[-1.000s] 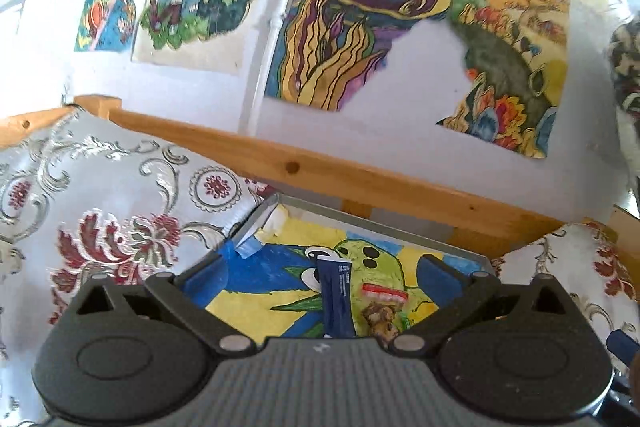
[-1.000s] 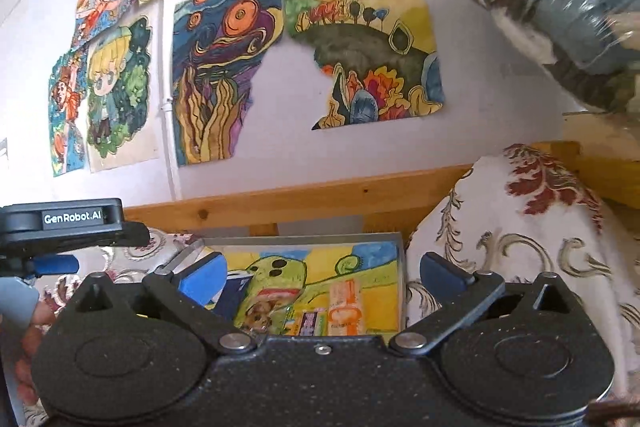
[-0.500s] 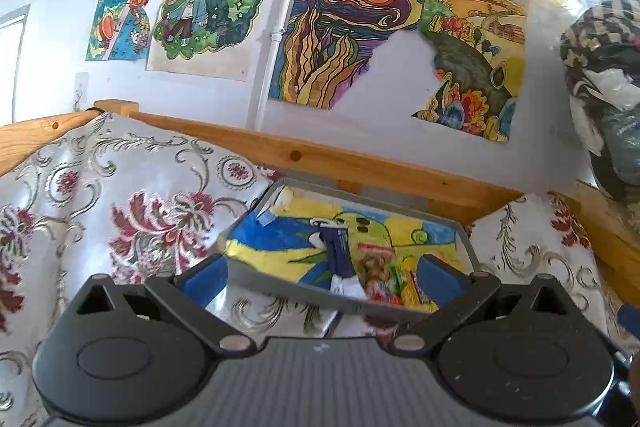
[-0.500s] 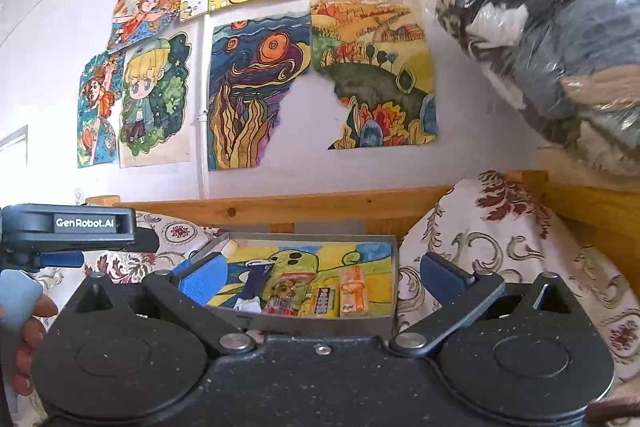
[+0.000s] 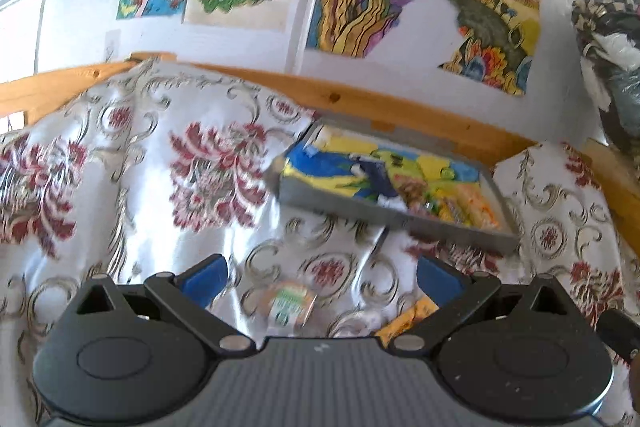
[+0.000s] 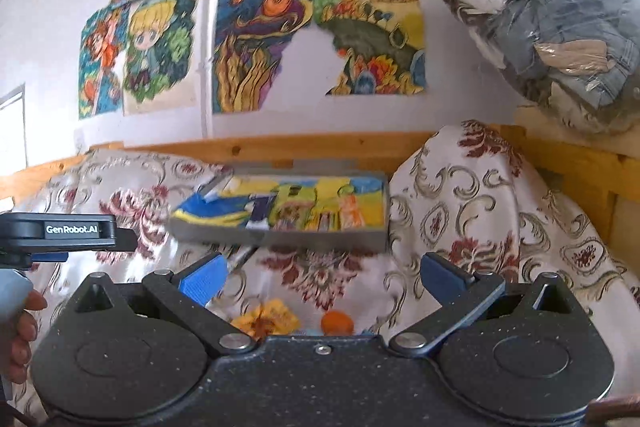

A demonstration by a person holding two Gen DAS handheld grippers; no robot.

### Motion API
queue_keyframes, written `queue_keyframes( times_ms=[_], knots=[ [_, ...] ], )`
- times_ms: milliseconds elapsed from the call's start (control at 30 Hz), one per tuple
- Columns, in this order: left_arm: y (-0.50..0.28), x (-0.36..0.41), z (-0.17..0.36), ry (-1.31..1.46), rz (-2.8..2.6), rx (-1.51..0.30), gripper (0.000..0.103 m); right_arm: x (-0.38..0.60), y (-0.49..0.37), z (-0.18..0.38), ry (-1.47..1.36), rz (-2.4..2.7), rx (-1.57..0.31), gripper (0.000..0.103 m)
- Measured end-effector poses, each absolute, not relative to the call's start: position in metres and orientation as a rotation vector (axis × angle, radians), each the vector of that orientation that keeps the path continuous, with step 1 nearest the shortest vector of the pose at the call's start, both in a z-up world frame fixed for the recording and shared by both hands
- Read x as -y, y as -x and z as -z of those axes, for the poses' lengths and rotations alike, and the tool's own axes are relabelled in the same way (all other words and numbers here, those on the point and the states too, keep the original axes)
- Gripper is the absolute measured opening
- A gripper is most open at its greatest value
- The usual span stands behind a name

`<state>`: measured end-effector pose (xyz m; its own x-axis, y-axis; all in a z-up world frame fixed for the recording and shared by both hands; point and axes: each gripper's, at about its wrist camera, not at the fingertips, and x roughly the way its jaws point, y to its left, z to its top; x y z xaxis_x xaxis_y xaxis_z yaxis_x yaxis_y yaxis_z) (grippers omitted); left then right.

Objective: Organize snacks
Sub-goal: 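Move both tools back toward the remaining snacks beside the tray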

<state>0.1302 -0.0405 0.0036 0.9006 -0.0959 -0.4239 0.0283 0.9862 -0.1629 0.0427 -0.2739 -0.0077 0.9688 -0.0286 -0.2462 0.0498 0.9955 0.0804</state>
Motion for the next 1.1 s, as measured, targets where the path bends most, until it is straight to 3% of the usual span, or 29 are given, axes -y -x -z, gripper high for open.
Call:
queue_keyframes(
  times_ms=[500,1100],
  knots=[
    [-0.114,0.028,0.047,0.109,0.048,-0.621,0.102,0.242,-0.062,0.036,0.070,0.036,-0.470,0.102],
    [-0.120,0.034,0.055,0.088,0.058,-0.703,0.102,0.245,-0.083,0.050,0.087,0.067,-0.607,0.102]
  ],
)
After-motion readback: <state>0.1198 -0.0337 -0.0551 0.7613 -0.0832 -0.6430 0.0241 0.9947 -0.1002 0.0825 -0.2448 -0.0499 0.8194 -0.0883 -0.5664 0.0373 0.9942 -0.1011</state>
